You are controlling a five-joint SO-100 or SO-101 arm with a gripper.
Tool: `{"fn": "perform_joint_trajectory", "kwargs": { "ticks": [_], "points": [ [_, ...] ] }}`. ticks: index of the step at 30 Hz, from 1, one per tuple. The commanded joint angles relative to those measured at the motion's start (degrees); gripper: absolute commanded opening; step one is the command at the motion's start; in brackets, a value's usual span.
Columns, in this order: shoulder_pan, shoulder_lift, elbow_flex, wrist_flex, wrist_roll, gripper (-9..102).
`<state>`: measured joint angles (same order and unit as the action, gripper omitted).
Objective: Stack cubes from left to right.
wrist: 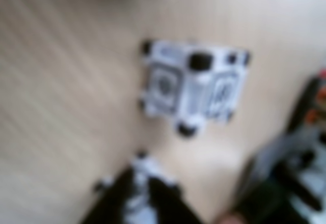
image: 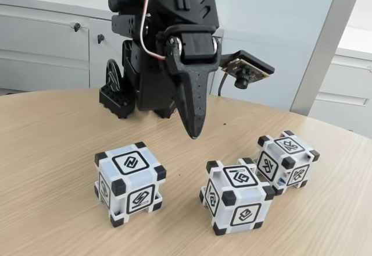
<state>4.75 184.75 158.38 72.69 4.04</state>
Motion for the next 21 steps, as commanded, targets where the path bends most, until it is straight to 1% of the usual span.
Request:
{"fn": "perform_joint_trajectory", "kwargs": {
  "ticks": [1,12,16,19,21],
  "points": [
    [-0.09,3.69,-0.26,-0.62,0.44,0],
    [0.53,3.69,-0.26,-0.62,0.53,0],
    [-0.18,3.69,-0.26,-0.62,2.37,0],
    [-0.18,3.69,-0.97,-0.62,-4.04,0],
    [-0.18,3.69,-1.05,-0.62,-4.39,0]
  ]
}}
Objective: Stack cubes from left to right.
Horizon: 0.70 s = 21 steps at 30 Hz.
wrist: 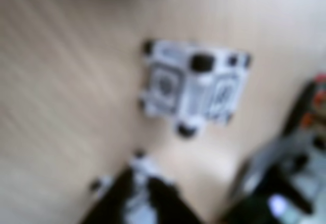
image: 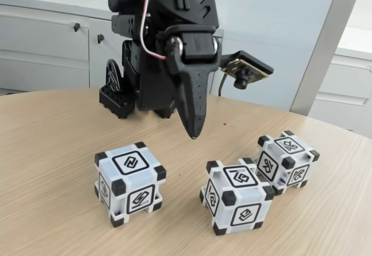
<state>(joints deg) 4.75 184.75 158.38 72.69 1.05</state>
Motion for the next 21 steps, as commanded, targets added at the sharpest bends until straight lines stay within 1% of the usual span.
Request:
{"fn": "perform_joint_trajectory", "kwargs": {
  "ticks": [1,3,14,21],
  "points": [
    [-0.18,3.69,-1.05,-0.62,-2.29,0],
    [-0.18,3.69,-0.79,-0.62,-6.06,0],
    [-0.18,3.78,-2.02,-0.88,-4.31,0],
    [-0.44,3.52,-13.18,-8.26,1.14,2]
  ]
}}
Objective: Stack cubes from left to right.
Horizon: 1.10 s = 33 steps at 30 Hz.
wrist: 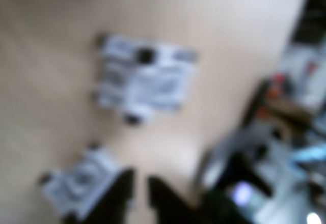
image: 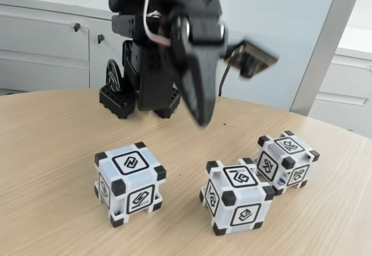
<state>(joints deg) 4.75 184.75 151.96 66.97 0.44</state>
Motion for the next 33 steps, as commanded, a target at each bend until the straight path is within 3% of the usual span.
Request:
{"fn": "perform_joint_trajectory", "kwargs": {
  "ticks": [1,7,16,22,24,33],
  "points": [
    [-0.53,3.43,-8.7,-2.81,2.29,2],
    [-8.35,-6.42,-22.68,-2.29,5.98,4],
    [-20.92,-45.79,-50.36,-1.32,12.3,11],
    [-25.58,-65.04,-58.71,7.03,1.76,19],
    [-27.95,-69.61,-60.12,9.14,-3.43,26],
    [-31.11,-77.61,-60.56,10.02,-24.52,32]
  ]
}}
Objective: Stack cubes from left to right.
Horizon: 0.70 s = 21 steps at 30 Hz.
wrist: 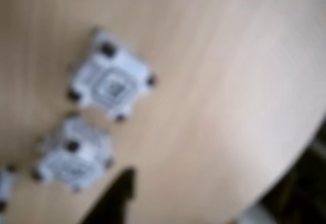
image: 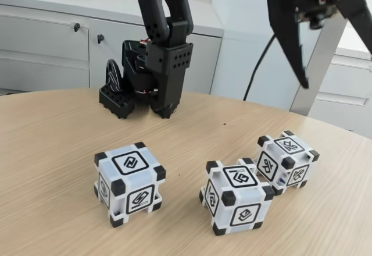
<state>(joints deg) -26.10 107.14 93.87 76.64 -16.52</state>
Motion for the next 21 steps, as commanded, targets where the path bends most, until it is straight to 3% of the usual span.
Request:
{"fn": "perform_joint_trajectory", "kwargs": {
  "ticks": [1,7,21],
  "points": [
    [0.26,0.0,-2.2,0.35,-10.99,32],
    [0.79,0.0,-2.02,0.35,-30.41,32],
    [6.42,-10.37,-1.85,0.44,-35.16,34]
  ]
}}
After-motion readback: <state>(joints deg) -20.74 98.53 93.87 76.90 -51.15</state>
